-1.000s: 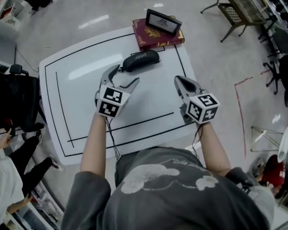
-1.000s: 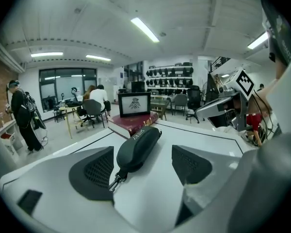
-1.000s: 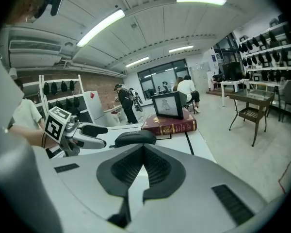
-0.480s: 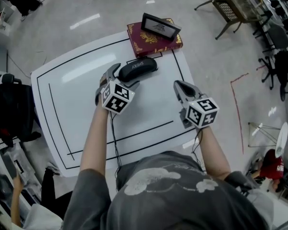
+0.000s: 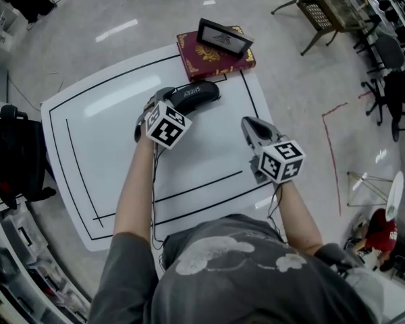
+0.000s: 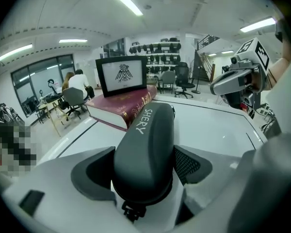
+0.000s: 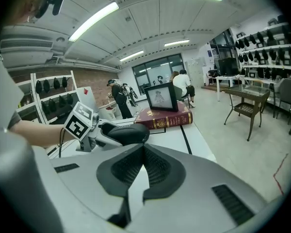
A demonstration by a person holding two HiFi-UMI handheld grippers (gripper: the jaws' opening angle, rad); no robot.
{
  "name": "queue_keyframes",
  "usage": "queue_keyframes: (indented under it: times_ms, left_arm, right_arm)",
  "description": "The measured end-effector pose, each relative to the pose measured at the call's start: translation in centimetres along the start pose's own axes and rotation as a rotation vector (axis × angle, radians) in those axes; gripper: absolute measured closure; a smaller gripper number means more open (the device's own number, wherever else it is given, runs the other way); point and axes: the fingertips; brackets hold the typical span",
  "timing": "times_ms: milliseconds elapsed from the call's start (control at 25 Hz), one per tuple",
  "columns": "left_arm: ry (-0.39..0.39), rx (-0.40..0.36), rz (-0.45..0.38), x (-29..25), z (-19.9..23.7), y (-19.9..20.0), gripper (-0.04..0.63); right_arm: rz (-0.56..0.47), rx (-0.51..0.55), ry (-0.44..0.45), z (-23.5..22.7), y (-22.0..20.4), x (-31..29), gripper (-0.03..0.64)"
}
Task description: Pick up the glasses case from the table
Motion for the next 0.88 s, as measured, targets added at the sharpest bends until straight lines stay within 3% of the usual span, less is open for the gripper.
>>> queue_keyframes:
  times_ms: [320, 880]
  left_arm:
    - [0.019, 0.021, -0.021, 1.6, -0.9, 0.0, 0.249]
    - [0.137, 0.166, -0.156, 10.1, -5.9, 0.1, 0.252]
  right_arm:
    - [-0.014, 0.015, 0.012, 0.4, 0.2, 1.2, 0.617]
    - [-0.075, 0.067, 0.100, 3.9, 0.0, 5.9, 0.617]
Point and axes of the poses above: the fingertips, and each gripper's own axes: x backward along the fingers, z to its left, y out of its top, and after that the axes turned 2 degrees about -y, right-handed
